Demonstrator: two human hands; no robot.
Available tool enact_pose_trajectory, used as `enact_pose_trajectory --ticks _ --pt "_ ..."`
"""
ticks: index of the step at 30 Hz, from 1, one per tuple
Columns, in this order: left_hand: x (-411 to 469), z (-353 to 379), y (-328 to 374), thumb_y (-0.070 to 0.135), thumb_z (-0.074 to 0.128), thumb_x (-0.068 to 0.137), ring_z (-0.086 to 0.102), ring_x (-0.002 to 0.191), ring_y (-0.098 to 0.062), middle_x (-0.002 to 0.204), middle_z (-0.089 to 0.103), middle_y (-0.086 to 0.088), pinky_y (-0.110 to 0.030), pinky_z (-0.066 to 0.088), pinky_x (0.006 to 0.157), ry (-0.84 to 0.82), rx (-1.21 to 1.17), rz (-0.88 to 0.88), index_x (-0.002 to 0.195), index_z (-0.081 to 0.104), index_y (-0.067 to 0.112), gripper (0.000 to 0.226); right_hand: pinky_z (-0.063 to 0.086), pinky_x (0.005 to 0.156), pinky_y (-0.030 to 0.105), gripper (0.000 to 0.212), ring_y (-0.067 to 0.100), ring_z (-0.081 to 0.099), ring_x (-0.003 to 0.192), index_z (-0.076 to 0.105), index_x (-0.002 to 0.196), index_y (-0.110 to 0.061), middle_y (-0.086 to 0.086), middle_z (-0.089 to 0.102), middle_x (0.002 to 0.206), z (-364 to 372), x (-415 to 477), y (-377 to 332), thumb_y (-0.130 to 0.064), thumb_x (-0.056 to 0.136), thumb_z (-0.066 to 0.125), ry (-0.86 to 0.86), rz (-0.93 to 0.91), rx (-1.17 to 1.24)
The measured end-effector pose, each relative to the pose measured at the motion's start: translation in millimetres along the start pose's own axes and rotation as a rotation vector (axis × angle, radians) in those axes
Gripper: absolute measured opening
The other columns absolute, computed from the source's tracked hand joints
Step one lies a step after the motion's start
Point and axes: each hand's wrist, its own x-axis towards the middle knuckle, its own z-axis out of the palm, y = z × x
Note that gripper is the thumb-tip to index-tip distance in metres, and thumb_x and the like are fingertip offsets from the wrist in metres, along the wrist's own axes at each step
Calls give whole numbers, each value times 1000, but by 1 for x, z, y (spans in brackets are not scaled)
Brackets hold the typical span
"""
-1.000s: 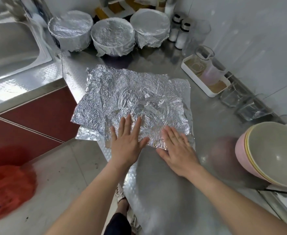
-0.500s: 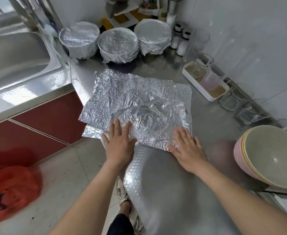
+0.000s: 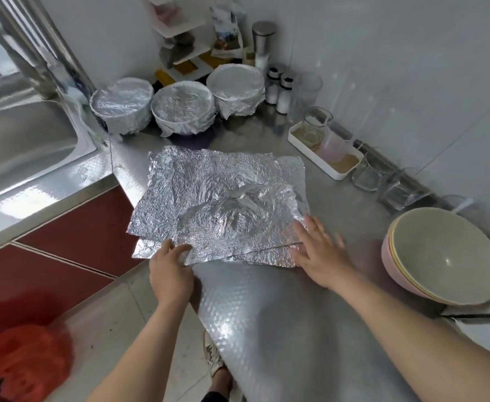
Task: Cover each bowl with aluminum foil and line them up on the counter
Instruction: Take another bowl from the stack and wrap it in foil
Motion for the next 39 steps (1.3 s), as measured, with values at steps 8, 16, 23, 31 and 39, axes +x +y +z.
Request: enact_pose_trajectory --ticks 8,16,23,31,39 --pt "-42 7 55 -6 57 79 47 129 -28 144 49 -4 -43 41 105 -86 -45 175 116 68 22 48 42 93 52 72 39 37 132 33 144 -11 19 37 146 -47 -48 24 -10 77 61 642 372 9" --pt "-104 37 170 -8 48 81 60 110 -18 117 68 -3 -12 33 83 -446 -211 416 105 74 18 44 48 82 38 24 38 61 106 60 112 -2 20 66 110 -63 -71 46 -12 93 50 297 597 3" --pt "-128 51 220 0 49 84 61 90 -6 97 72 8 -17 45 82 -610 -331 417 100 76 20 38 34 65 35 35 38 58 86 64 86 -6 18 66 90 -67 -86 62 -30 99 43 527 557 108" --pt "-135 25 251 35 54 98 67 96 -20 118 66 -3 -38 54 87 -829 -913 46 115 60 24 21 25 65 32 15 31 54 70 63 77 -8 10 64 72 -77 -112 36 -12 91 59 1200 266 79" --pt "-103 -29 219 11 56 92 69 85 -26 113 65 -13 -35 57 63 -619 -1040 -76 124 52 20 33 36 91 44 9 22 53 110 69 90 -22 -5 65 105 -53 -119 2 -21 88 60 970 -332 86"
